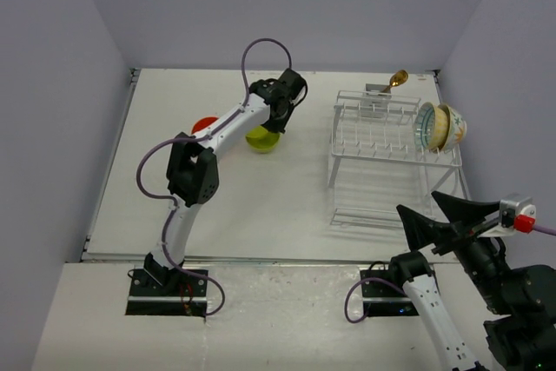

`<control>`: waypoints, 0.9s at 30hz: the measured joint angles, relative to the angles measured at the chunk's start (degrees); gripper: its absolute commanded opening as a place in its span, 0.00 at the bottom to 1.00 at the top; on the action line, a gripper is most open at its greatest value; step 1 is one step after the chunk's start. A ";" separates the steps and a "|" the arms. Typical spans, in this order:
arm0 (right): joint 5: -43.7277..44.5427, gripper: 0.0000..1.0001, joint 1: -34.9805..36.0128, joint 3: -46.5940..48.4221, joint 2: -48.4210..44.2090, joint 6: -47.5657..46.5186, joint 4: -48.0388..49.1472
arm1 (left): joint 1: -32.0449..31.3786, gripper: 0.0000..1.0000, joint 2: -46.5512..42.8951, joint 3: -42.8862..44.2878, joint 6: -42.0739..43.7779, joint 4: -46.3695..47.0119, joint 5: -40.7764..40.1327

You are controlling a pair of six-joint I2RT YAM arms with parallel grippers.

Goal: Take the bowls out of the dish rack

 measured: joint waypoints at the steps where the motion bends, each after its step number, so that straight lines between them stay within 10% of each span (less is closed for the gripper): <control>1: 0.00 0.99 0.00 -0.04 0.00 0.04 0.02 | -0.15 0.00 0.15 0.00 0.24 -0.09 0.00; 13: -0.04 0.99 0.00 -0.07 0.00 0.22 0.42 | -1.55 0.00 4.50 0.55 0.98 -0.98 0.09; 19: -0.15 0.99 0.00 -0.24 0.00 0.20 0.46 | -1.55 0.34 4.50 0.76 1.33 -1.22 -0.35; 27: -0.15 0.99 0.00 -0.83 0.00 0.20 0.83 | -2.14 0.55 4.42 0.96 1.46 -2.82 -2.27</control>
